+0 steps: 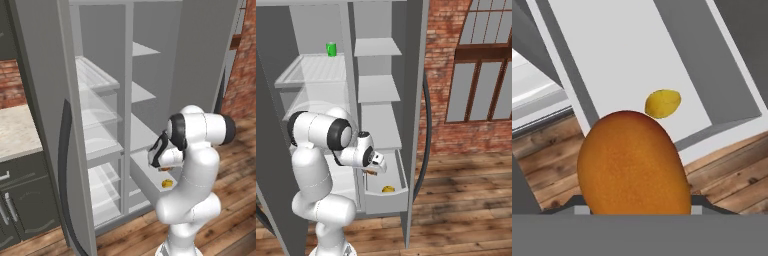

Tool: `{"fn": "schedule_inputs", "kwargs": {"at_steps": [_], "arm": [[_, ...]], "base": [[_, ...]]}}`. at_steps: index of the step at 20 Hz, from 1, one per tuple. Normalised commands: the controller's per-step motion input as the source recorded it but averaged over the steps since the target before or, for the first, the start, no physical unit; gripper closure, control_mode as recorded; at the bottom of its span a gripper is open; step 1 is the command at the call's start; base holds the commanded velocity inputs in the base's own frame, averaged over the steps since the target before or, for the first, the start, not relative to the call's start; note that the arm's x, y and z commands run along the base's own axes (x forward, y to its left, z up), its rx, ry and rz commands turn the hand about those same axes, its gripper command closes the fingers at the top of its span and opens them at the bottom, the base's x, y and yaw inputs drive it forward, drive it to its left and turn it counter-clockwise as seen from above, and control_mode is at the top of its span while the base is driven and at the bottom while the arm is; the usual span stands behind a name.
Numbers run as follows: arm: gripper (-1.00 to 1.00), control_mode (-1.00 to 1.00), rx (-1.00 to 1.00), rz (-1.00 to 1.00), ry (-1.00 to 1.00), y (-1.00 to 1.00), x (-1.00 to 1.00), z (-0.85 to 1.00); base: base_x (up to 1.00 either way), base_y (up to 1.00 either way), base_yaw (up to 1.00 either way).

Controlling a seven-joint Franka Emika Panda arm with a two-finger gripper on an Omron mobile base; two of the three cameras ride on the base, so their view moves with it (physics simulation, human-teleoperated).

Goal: Take the lemon and mango from the fridge shelf and place them in the freezer drawer to begin freezing them.

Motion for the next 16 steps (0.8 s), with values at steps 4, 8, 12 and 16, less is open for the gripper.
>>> {"fn": "schedule_inputs", "kwargs": {"at_steps": [4,8,12,16], "arm": [[1.00,-1.00,0.00,0.00,-0.01,-0.08,0.16,-0.12],[1.00,-1.00,0.00,0.00,0.00,-0.06,0.18,-0.17],[1.00,-1.00,0.00,0.00,0.03,-0.13,0.13,-0.19],[1.00,-1.00,0.00,0.00,0.05,-0.06,0.07,-0.23]], "base": [[0.00,0.00,0.00],[0.00,0.00,0.00],[0.00,0.00,0.00],[0.00,0.00,0.00]]}}
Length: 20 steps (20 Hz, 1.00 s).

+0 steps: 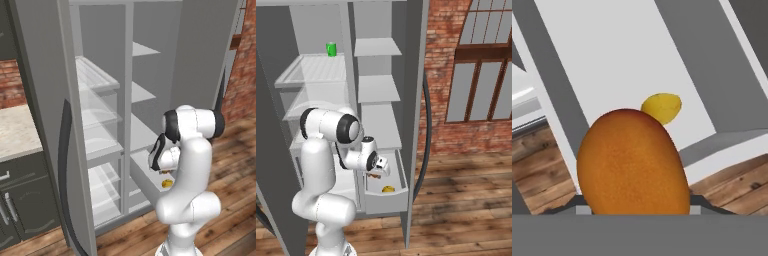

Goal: Take the lemon and mango from the fridge shelf and place them in the freezer drawer to begin freezing them.

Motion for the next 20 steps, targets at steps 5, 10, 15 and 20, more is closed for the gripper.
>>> {"fn": "schedule_inputs", "kwargs": {"at_steps": [5,10,15,20], "arm": [[1.00,-1.00,0.00,0.00,0.02,-0.07,0.02,-0.29],[1.00,-1.00,0.02,0.00,0.00,0.00,0.10,-0.24],[1.00,-1.00,0.02,0.00,0.00,0.00,0.18,-0.14],[1.00,-1.00,0.00,0.00,0.00,0.00,0.28,-0.14]], "base": [[0.00,0.00,0.00],[0.00,0.00,0.00],[0.00,0.00,0.00],[0.00,0.00,0.00]]}}
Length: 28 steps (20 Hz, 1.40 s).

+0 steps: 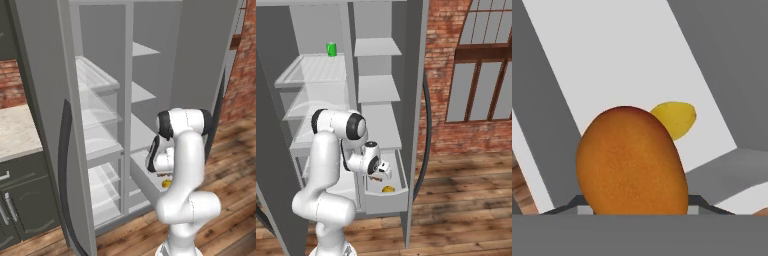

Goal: Take the lemon and mango from the fridge shelf and place them in the freezer drawer to begin freezing them.

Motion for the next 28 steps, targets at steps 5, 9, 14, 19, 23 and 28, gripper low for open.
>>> {"fn": "schedule_inputs", "kwargs": {"at_steps": [5,9,14,19,23,28], "arm": [[1.00,-1.00,0.00,0.00,0.00,-0.02,0.34,-0.17],[-1.00,-1.00,0.00,0.00,0.00,-0.02,0.31,-0.21],[-1.00,-1.00,0.00,0.00,-0.02,0.00,0.04,-0.04],[-1.00,-1.00,0.00,0.00,0.00,0.00,0.04,-0.04],[-1.00,-1.00,0.00,0.00,0.00,-0.02,-0.04,-0.01],[-1.00,-1.00,0.05,-0.03,-0.08,0.00,-0.45,0.40]], "base": [[0.00,0.00,0.00],[0.00,0.00,0.00],[0.00,0.00,0.00],[0.00,0.00,0.00],[0.00,0.00,0.00],[0.00,0.00,0.00]]}}
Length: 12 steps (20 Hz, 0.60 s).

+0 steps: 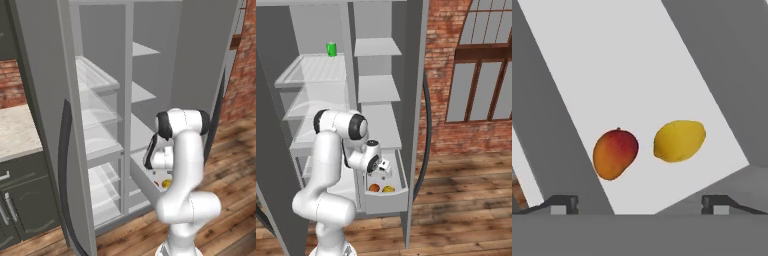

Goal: Take the lemon and mango from the fridge shelf and place them in the freezer drawer to begin freezing them.

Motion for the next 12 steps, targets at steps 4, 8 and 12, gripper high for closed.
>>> {"fn": "schedule_inputs", "kwargs": {"at_steps": [4,8,12], "arm": [[-1.00,-1.00,0.02,-0.03,-0.20,0.00,-0.68,0.86],[-1.00,-1.00,0.00,-0.01,-0.27,0.00,-0.91,0.94],[-1.00,-1.00,0.00,0.00,-0.30,0.09,-0.98,1.00]], "base": [[0.00,0.00,0.00],[0.00,0.00,0.00],[0.00,0.00,0.00]]}}
